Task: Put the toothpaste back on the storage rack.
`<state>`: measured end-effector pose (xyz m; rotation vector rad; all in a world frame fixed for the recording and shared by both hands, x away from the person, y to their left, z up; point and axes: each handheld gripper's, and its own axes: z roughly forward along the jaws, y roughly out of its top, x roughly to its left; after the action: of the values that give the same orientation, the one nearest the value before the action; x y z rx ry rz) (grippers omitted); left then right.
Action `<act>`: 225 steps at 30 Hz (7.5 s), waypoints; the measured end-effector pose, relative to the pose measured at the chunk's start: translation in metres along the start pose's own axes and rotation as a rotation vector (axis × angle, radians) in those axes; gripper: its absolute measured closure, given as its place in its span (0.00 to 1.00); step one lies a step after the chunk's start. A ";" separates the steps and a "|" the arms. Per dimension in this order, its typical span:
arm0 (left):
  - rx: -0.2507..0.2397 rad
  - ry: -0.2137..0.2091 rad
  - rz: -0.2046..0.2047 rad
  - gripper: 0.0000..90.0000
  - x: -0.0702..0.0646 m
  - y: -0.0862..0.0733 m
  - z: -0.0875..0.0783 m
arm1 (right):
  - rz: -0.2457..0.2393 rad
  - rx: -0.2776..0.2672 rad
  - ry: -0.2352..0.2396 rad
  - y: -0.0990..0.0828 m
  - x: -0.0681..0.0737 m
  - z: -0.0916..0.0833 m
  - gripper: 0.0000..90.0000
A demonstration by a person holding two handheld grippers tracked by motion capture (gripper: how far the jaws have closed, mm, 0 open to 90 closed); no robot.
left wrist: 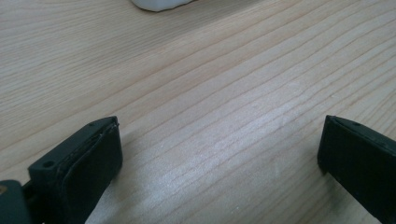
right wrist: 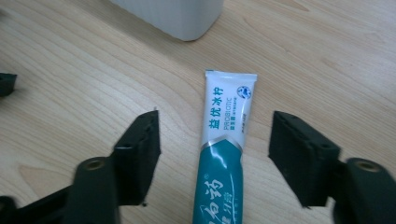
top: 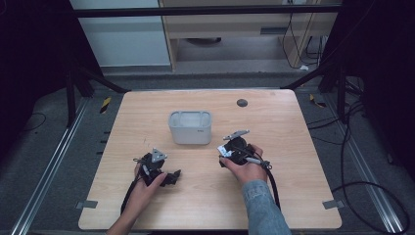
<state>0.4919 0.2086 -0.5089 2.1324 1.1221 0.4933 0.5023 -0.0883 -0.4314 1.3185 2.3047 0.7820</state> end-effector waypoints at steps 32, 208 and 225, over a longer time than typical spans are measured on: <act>-0.003 0.007 -0.010 0.00 0.000 -0.001 -0.001 | -0.010 0.211 0.007 0.012 -0.001 0.042 0.48; -0.003 0.006 -0.007 0.00 0.000 -0.001 0.000 | 0.130 -0.532 -0.120 0.132 0.003 -0.079 0.89; -0.004 0.005 -0.007 0.00 0.000 0.000 0.000 | 0.117 -0.567 -0.095 0.159 0.021 -0.067 0.89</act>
<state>0.4915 0.2090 -0.5090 2.1241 1.1301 0.4978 0.5593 -0.0240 -0.2804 1.1930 1.7518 1.2632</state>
